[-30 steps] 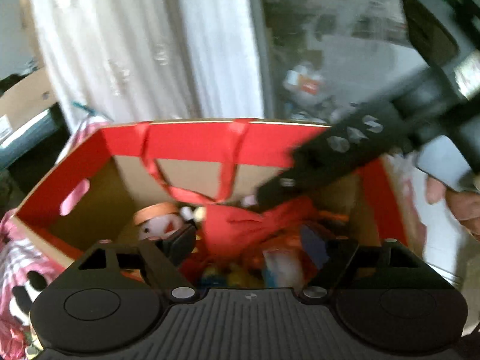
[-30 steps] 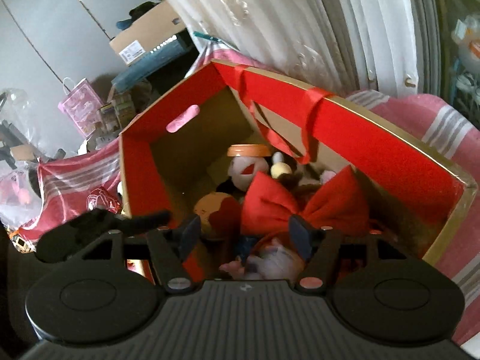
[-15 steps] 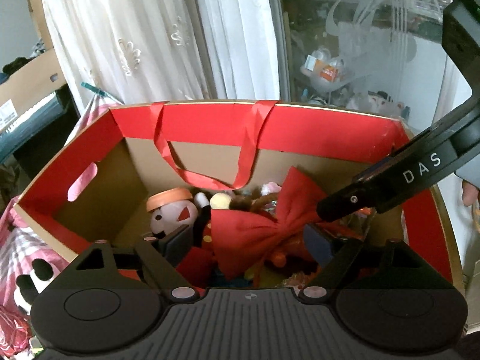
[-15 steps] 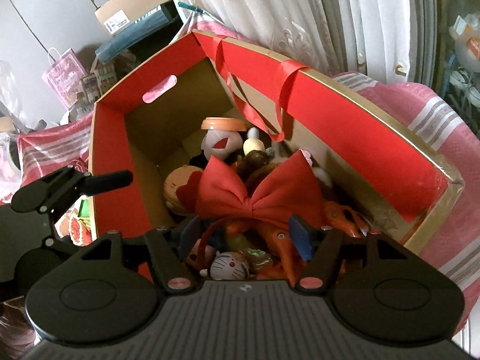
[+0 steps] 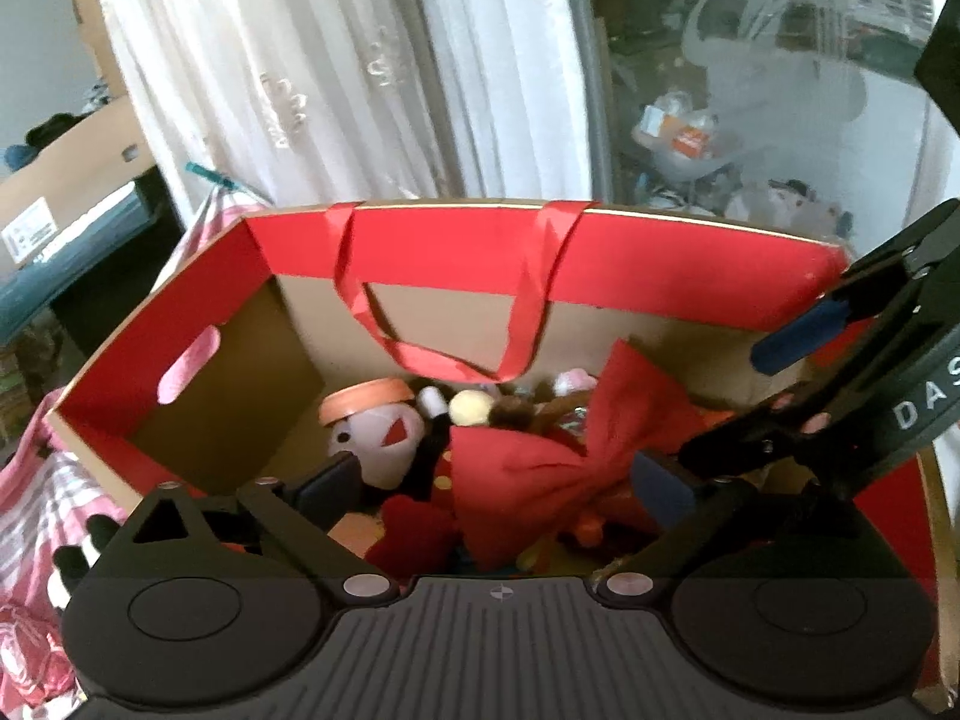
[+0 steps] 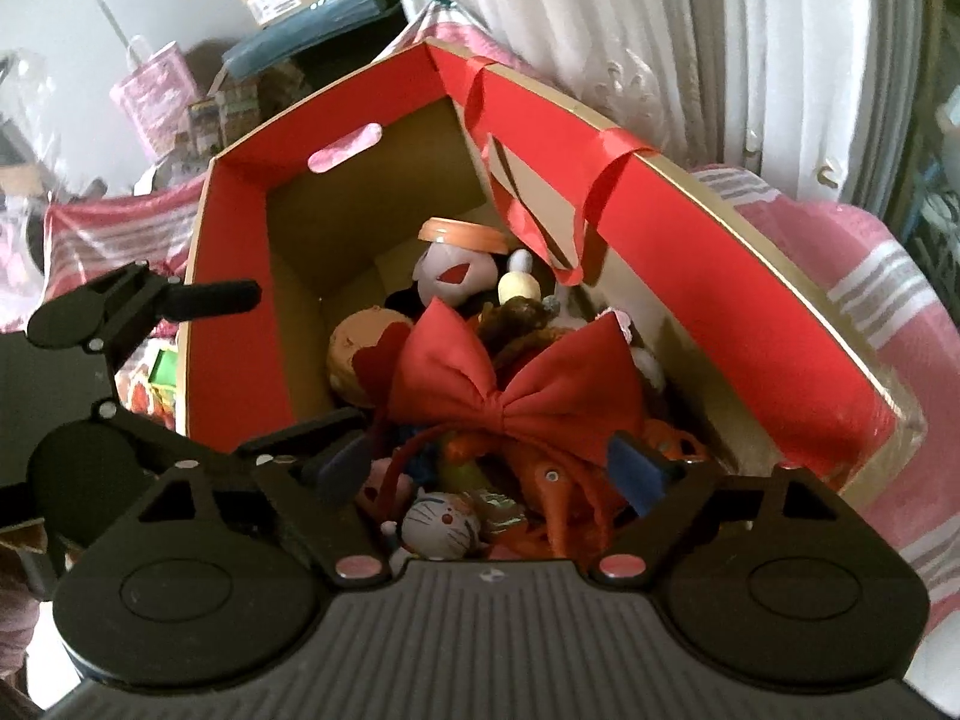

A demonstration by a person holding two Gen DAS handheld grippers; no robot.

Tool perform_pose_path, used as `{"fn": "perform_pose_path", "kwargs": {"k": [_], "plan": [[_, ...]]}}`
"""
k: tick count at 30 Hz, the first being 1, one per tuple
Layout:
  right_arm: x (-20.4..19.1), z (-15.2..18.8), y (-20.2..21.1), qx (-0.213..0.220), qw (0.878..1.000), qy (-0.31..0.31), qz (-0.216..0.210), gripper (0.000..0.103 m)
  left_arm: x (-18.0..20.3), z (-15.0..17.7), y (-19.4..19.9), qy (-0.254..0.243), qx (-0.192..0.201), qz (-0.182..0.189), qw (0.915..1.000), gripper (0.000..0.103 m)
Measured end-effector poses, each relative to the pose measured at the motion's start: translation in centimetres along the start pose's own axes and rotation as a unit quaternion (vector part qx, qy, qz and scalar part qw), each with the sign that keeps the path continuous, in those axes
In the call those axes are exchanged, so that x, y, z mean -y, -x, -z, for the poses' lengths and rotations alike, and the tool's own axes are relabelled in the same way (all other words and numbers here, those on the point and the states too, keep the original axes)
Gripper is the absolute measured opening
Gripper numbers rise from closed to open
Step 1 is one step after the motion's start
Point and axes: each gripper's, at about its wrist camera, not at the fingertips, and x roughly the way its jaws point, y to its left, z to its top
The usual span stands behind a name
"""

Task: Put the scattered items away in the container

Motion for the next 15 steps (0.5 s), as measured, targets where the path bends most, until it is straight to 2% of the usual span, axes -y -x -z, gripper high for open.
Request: {"fn": "perform_pose_path", "kwargs": {"k": [5,10,15], "plan": [[0.0,-0.3,-0.1,-0.015,0.999,0.035,-0.02,0.099,0.1,-0.1,-0.3,0.002,-0.018,-0.028,0.9995,0.102],[-0.2,-0.3,-0.7,-0.04,0.996,0.08,-0.03,0.101,-1.0,0.0,-0.3,-0.02,-0.034,-0.054,0.9978,0.103],[-0.8,0.1,-1.5,-0.053,0.991,0.12,-0.017,0.101,-2.3,-0.1,-0.9,-0.063,-0.04,-0.032,0.9967,0.103]]}}
